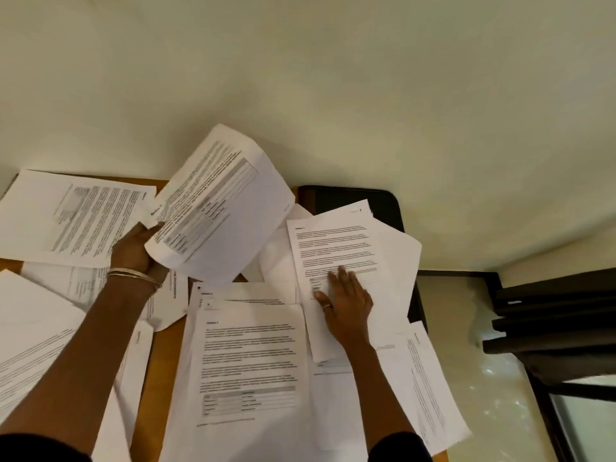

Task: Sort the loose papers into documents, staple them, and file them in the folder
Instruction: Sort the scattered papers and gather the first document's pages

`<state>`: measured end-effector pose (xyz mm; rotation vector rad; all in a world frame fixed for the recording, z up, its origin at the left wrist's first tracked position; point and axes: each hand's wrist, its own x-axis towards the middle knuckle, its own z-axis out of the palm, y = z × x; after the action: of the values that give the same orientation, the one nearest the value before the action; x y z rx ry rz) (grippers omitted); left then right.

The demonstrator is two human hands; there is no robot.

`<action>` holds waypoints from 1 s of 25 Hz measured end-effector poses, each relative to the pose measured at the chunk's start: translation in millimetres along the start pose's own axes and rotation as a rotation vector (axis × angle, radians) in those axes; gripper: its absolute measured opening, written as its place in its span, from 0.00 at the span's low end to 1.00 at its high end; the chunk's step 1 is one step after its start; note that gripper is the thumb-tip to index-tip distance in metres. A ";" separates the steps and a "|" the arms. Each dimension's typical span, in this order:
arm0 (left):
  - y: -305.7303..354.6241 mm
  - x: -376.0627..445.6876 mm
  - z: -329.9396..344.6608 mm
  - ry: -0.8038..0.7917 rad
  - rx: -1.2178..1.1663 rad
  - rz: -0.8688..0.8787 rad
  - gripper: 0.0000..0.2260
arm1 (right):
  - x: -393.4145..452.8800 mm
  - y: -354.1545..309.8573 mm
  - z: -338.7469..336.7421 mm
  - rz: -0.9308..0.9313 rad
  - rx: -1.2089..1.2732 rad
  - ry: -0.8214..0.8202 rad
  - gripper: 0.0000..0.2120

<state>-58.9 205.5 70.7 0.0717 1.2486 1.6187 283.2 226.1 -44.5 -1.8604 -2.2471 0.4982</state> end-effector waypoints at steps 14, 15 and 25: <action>-111.4 -35.7 -27.5 0.292 1.640 0.116 0.37 | 11.0 43.1 -59.7 0.773 0.109 0.034 0.40; -115.9 -40.5 -24.1 0.318 1.733 0.203 0.37 | 16.8 45.8 -62.2 0.803 0.141 0.013 0.38; -189.6 -73.0 39.9 -0.702 2.080 0.406 0.42 | 8.9 94.1 -72.9 0.868 0.534 0.169 0.21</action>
<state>125.1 162.4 -13.8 1.9848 1.7566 -0.1723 393.0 260.1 -12.2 -2.3342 -0.9562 0.8968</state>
